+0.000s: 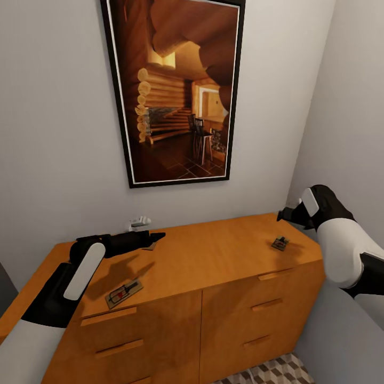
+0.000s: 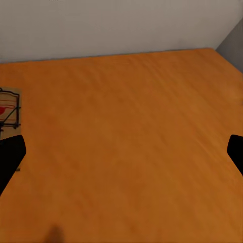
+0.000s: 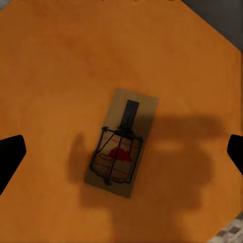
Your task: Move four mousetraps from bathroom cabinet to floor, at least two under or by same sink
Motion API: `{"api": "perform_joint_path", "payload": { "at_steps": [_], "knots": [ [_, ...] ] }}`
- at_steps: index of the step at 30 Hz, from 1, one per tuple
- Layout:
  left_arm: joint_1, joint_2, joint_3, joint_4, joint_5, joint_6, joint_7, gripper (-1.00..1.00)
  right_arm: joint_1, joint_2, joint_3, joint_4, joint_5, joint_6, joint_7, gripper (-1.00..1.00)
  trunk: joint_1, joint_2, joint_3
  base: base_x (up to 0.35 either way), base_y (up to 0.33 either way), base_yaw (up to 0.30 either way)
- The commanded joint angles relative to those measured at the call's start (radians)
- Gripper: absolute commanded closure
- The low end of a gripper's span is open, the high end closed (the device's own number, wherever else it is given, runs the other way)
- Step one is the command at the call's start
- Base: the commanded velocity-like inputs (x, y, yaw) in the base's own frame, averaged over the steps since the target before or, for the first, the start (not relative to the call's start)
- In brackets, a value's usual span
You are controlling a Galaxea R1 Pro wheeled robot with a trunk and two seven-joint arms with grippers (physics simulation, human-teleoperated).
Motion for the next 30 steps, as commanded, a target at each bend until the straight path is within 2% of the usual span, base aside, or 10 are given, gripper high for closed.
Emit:
{"api": "perform_joint_path", "payload": {
  "at_steps": [1,15,30],
  "knots": [
    [-0.001,0.001,-0.001,0.000,-0.005,0.003,-0.005,-1.00,-0.001,-0.001,-0.005,-0.001,0.000,0.003,-0.002,-1.00,0.000,-0.001,-0.001,0.000,0.000,0.000],
    [-0.001,0.000,-0.001,0.000,-0.006,0.001,-0.004,-1.00,-0.001,-0.006,-0.005,0.000,-0.001,0.003,-0.001,-1.00,0.000,-0.001,-0.001,0.087,0.000,0.000],
    [-0.001,-0.001,-0.001,0.000,-0.006,0.001,-0.003,-1.00,-0.001,-0.004,-0.005,-0.001,-0.001,0.003,-0.001,-1.00,0.000,-0.001,-0.001,0.012,0.000,0.000]
  ]
}}
